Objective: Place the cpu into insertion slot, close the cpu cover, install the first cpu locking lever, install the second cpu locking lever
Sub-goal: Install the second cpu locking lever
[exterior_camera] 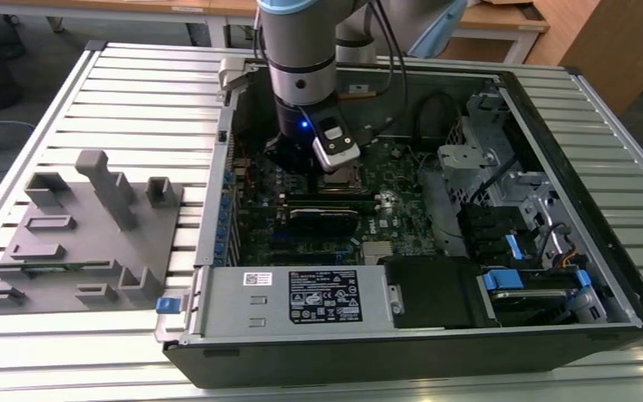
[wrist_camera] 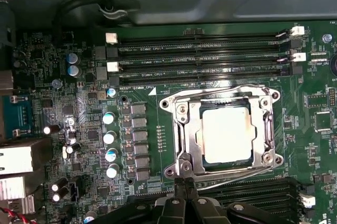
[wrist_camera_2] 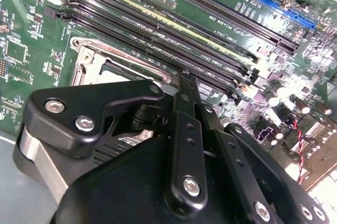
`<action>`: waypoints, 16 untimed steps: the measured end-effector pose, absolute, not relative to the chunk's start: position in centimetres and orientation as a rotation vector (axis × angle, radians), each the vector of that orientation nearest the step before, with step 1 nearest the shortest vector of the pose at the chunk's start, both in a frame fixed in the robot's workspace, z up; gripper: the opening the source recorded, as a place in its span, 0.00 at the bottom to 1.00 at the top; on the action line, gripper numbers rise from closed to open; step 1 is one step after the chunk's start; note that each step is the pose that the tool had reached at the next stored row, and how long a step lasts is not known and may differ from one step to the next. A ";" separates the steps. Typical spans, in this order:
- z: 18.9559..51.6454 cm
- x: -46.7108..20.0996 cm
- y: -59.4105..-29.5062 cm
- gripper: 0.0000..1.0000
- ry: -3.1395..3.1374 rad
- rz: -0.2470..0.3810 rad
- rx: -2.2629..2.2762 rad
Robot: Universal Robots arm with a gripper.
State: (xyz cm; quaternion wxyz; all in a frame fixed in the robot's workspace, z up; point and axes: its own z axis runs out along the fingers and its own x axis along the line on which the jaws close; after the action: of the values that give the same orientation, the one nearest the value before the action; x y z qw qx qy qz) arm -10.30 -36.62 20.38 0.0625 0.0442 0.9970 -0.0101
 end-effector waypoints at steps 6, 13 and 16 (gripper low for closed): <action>20.4 -10.5 -36.6 0.11 2.999 -0.007 0.135; 20.3 -10.9 -36.6 0.11 2.979 0.023 0.136; 20.2 -11.3 -36.6 0.11 2.977 0.024 0.136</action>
State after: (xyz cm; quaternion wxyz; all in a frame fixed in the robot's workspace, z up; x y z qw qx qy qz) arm -11.29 -36.61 20.25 0.0809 0.0454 0.9957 0.0080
